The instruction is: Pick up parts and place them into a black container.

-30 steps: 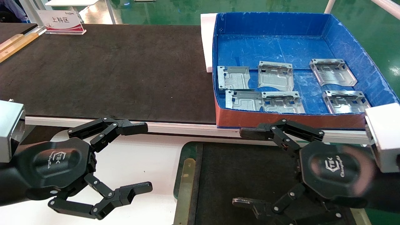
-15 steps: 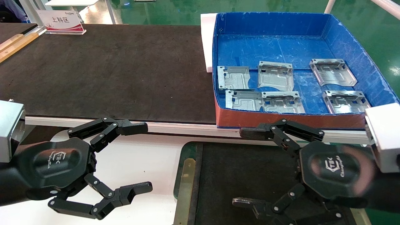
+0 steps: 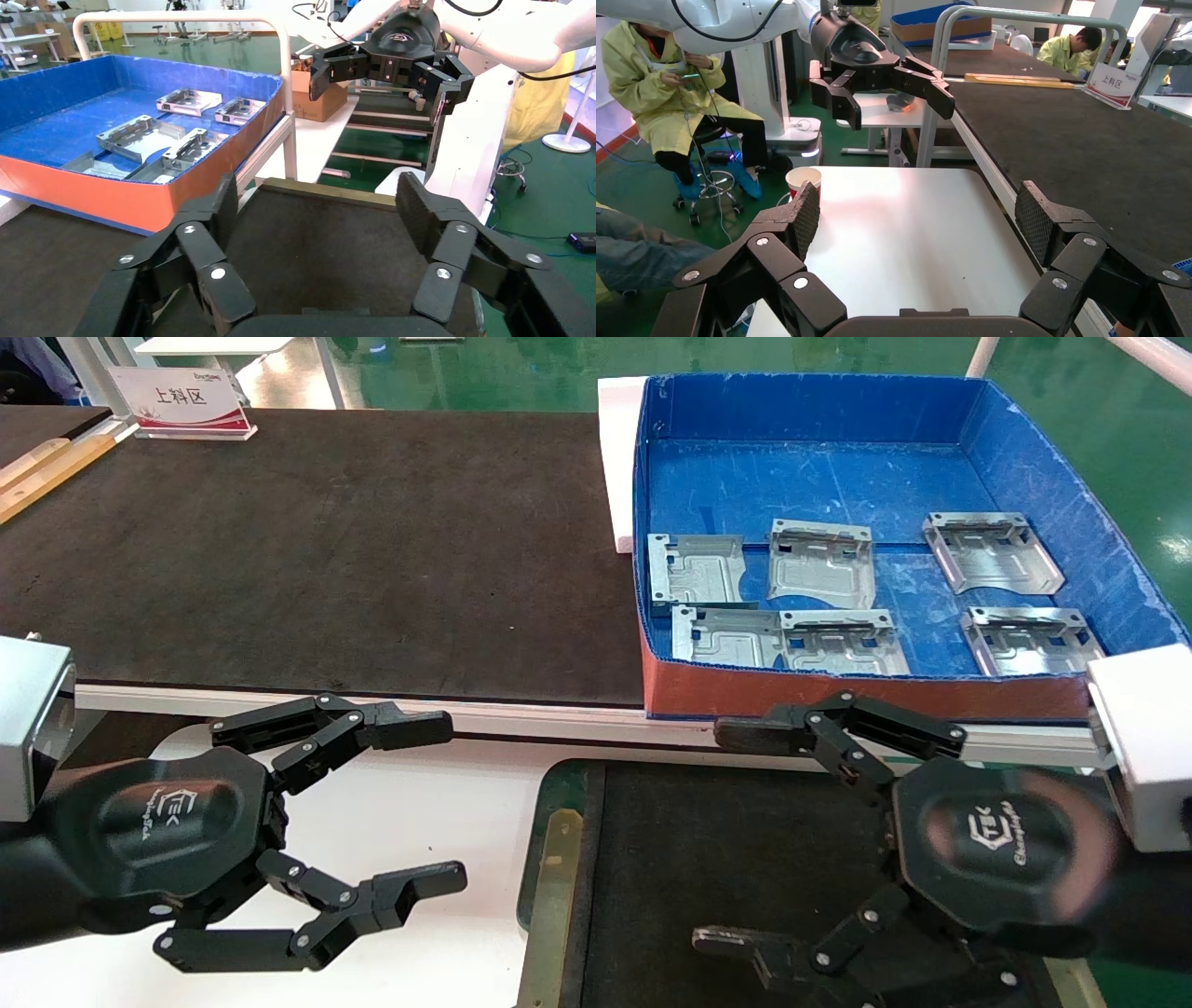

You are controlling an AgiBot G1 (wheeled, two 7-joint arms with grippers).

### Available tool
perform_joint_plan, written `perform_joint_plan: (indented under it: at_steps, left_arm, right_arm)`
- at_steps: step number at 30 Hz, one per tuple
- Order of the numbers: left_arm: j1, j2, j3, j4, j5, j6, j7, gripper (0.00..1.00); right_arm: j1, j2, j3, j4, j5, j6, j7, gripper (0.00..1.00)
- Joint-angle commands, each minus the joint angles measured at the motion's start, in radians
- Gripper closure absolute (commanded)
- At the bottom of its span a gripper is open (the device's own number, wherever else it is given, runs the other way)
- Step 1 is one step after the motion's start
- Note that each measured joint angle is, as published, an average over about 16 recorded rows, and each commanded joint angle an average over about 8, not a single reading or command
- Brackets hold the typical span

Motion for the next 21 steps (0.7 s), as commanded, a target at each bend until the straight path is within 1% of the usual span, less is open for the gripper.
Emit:
perform_joint_plan:
  at_steps: [1,21]
  left_arm:
    - [0.000,0.000,0.000,0.000,0.000,0.000,0.000,1.00]
    - [0.000,0.000,0.000,0.000,0.000,0.000,0.000,1.00]
  right_arm:
    - [0.000,0.000,0.000,0.000,0.000,0.000,0.000,0.00]
    - [0.000,0.000,0.000,0.000,0.000,0.000,0.000,0.00]
